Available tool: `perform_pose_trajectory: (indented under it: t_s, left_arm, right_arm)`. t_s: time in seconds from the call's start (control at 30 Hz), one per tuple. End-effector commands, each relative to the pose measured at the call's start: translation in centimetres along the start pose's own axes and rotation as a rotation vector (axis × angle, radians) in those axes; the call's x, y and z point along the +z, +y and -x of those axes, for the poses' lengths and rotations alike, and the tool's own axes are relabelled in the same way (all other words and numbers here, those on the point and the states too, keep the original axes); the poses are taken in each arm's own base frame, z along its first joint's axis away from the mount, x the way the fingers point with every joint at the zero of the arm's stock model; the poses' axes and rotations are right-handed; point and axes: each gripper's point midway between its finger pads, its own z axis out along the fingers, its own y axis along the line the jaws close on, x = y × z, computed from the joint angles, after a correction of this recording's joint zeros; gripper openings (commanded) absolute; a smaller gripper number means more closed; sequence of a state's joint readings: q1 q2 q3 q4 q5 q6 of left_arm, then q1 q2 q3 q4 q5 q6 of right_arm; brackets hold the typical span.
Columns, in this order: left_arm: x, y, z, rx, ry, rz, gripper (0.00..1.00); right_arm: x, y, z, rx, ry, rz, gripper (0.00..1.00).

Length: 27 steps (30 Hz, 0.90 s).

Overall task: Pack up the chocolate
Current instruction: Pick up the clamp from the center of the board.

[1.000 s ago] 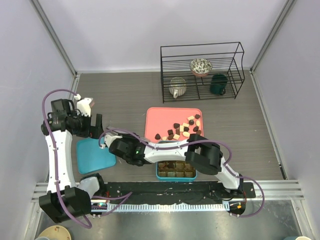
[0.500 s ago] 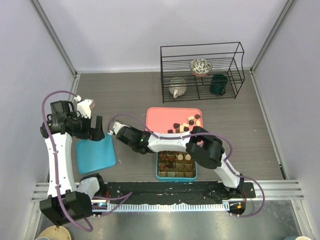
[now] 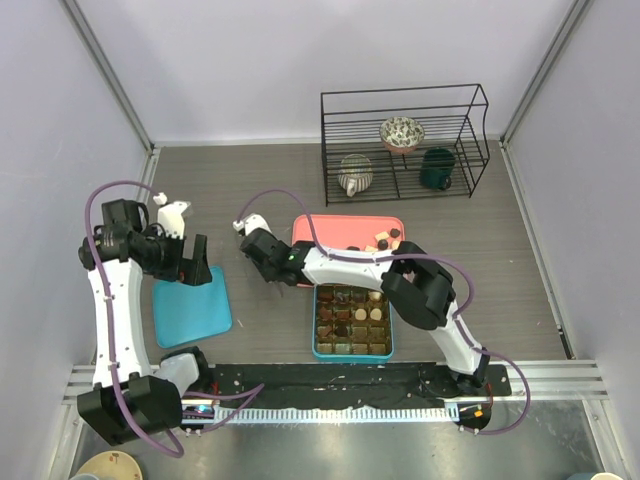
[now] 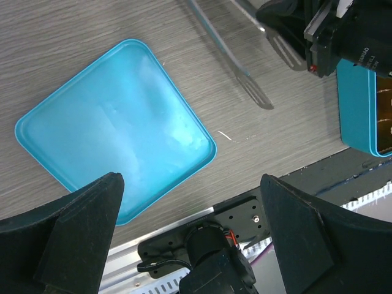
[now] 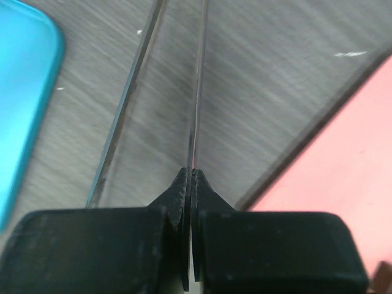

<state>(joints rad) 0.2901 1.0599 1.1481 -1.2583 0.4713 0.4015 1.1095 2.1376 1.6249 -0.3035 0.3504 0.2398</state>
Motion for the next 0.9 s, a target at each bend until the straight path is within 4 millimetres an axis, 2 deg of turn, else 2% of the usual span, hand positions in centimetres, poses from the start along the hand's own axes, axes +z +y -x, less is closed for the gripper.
perform_pose_trajectory:
  t_s: [0.0, 0.13, 0.3, 0.4, 0.43, 0.5, 0.63, 0.67, 0.73, 0.77, 0.8, 0.87]
  left_arm:
    - [-0.8, -0.6, 0.3, 0.037, -0.019, -0.02, 1.0]
    - [-0.6, -0.5, 0.0, 0.048, -0.009, -0.018, 1.0]
    - [0.3, -0.3, -0.5, 0.09, 0.003, -0.001, 1.0]
    - [1.8, -0.5, -0.9, 0.155, 0.071, 0.03, 1.0]
    - [2.4, -0.2, -0.4, 0.173, 0.069, 0.056, 1.0]
    - [3.8, -0.5, -0.4, 0.178, 0.111, 0.053, 1.0]
    - [5.7, -0.6, 0.9, 0.155, 0.127, 0.029, 1.0]
    - [6.1, -1.2, 1.7, 0.187, 0.109, 0.019, 1.0]
    - [7.0, -1.1, 2.5, 0.195, 0.119, 0.029, 1.0]
    - [7.1, -1.0, 3.5, 0.199, 0.102, 0.042, 1.0]
    - [7.9, -0.6, 3.7, 0.184, 0.133, 0.041, 1.0]
    - [8.1, -0.4, 4.7, 0.162, 0.136, 0.048, 1.0]
  right_arm:
    - [-3.3, 3.0, 4.5, 0.242, -0.083, 0.125, 0.01]
    - [-2.9, 3.2, 4.0, 0.323, -0.083, 0.114, 0.01]
    - [-3.4, 1.4, 3.0, 0.338, -0.092, 0.024, 0.01]
    - [-3.2, -0.4, 2.0, 0.357, -0.11, -0.074, 0.01]
    - [-3.3, -1.1, 2.0, 0.36, -0.123, -0.104, 0.01]
    - [-3.2, -1.4, 1.3, 0.367, -0.128, -0.127, 0.01]
    - [-2.8, -1.6, 0.5, 0.367, -0.128, -0.155, 0.01]
    - [-2.4, -1.7, 0.2, 0.365, -0.123, -0.166, 0.01]
    - [-1.9, -1.8, -0.2, 0.394, -0.114, -0.173, 0.01]
    - [-1.5, -1.8, -0.4, 0.408, -0.108, -0.173, 0.01]
    - [-1.3, -1.7, -0.5, 0.424, -0.102, -0.166, 0.01]
    - [-0.8, -1.5, 0.0, 0.462, -0.105, -0.147, 0.01]
